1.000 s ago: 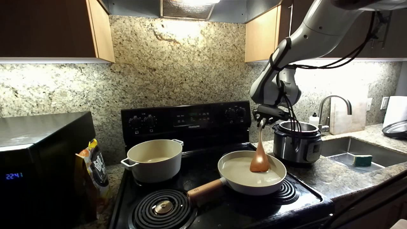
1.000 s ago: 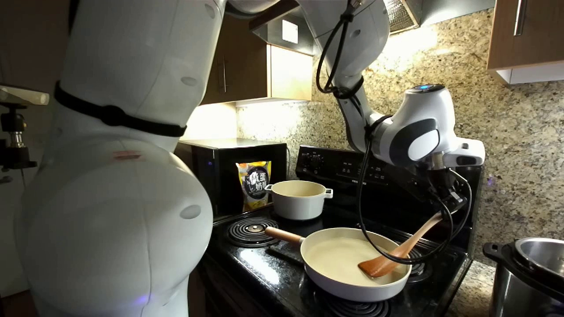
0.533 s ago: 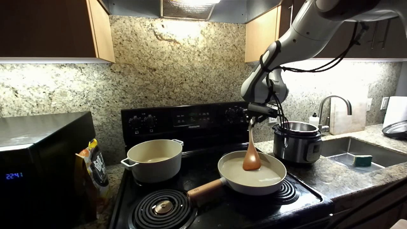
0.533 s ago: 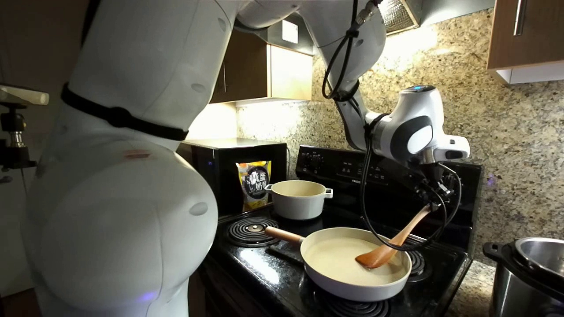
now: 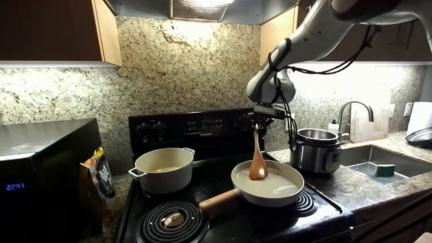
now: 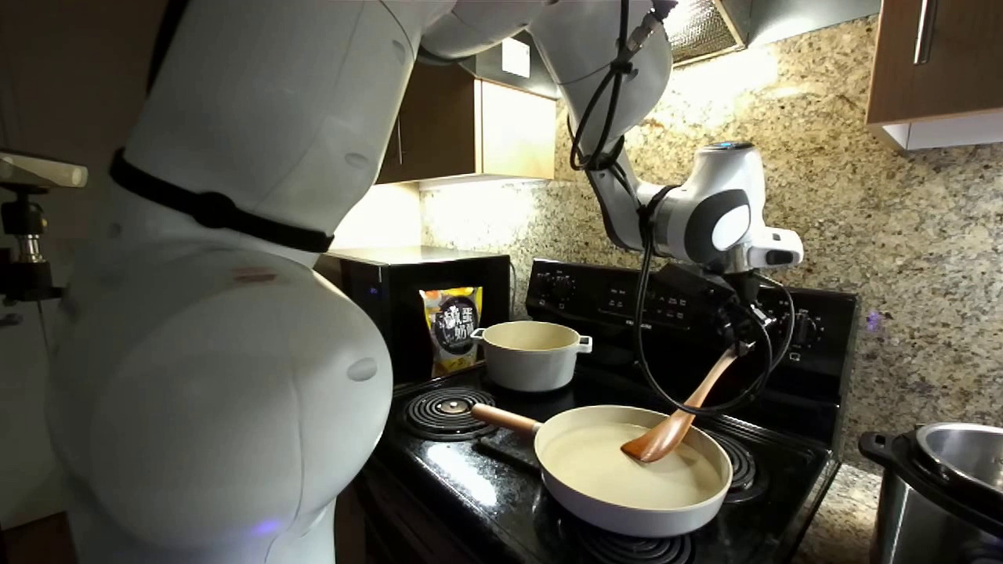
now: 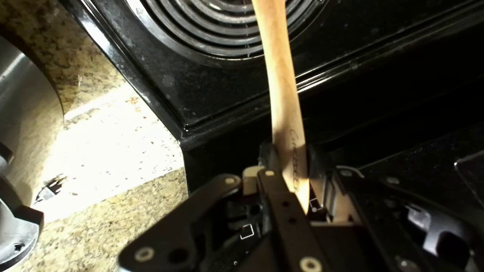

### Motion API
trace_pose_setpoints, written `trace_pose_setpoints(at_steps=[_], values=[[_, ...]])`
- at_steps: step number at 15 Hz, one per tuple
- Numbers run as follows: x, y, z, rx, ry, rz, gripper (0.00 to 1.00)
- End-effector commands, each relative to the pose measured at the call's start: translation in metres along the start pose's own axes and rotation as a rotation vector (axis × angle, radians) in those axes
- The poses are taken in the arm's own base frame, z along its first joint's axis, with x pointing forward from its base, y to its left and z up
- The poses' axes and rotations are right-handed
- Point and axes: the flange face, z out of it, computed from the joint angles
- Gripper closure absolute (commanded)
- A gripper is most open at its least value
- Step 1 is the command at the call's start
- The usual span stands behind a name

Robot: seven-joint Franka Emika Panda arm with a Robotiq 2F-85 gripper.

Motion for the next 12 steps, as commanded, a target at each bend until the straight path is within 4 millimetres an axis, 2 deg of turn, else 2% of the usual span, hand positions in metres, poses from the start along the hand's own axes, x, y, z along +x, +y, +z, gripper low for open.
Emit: trace_pose_setpoints(at_steps=[1, 4, 5, 6, 10, 12], values=[[0.004, -0.004, -0.002, -0.014, -0.046, -0.052, 0.94], [0.004, -0.005, -0.003, -0.023, -0.100, -0.073, 0.94], [-0.030, -0.018, 0.031, -0.024, -0.118, -0.086, 0.94], [-0.036, -0.022, 0.035, -0.024, -0.133, -0.092, 0.94], [-0.079, -0.033, 0.071, -0.032, -0.214, -0.129, 0.94], [-0.091, -0.033, 0.078, -0.035, -0.231, -0.134, 0.94]])
